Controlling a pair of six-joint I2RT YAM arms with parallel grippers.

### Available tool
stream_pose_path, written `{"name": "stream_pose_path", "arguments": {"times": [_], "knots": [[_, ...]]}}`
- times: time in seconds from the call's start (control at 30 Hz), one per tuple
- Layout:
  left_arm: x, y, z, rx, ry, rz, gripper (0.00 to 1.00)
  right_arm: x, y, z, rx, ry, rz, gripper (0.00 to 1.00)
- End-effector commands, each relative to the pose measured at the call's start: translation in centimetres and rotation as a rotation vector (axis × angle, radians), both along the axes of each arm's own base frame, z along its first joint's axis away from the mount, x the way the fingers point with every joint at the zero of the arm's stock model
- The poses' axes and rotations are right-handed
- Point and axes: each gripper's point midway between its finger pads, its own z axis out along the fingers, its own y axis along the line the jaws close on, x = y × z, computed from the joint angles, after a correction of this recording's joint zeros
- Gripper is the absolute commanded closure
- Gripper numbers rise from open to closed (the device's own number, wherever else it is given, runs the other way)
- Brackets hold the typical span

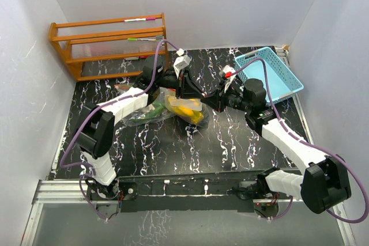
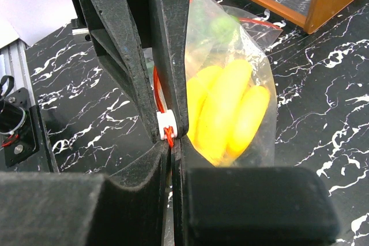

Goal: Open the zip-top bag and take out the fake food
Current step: Unzip the zipper food storage bag at the center of the board.

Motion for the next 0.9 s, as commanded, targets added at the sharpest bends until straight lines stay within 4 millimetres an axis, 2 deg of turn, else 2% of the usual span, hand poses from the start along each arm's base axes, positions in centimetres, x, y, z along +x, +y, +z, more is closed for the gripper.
{"name": "stream_pose_path", "arguments": {"times": [0.0,0.27,0.47,0.7,0.87], "knots": [[0.4,-0.1,1.8,0.017,-0.068,0.033,1.00,-0.2,0.3,4.2,0.054,-0.133,0.021,0.92],[0.9,0.7,2.0,0.062,-0.102,0.070,1.00,-0.2,0.4,4.2,0.055,-0.128,0.029,0.92],[0.9,2.0,2.0,0.111,-0.120,0.102,1.00,-0.3,0.5,4.3,0.059,-0.125,0.039,0.92],[1.0,3.3,1.0,0.217,-0.131,0.156,1.00,-0.3,0.6,3.9,0.058,-0.114,0.042,0.92],[1.1,3.5,0.8,0.219,-0.125,0.173,1.00,-0.4,0.7,4.0,0.062,-0.109,0.051,0.92]]}}
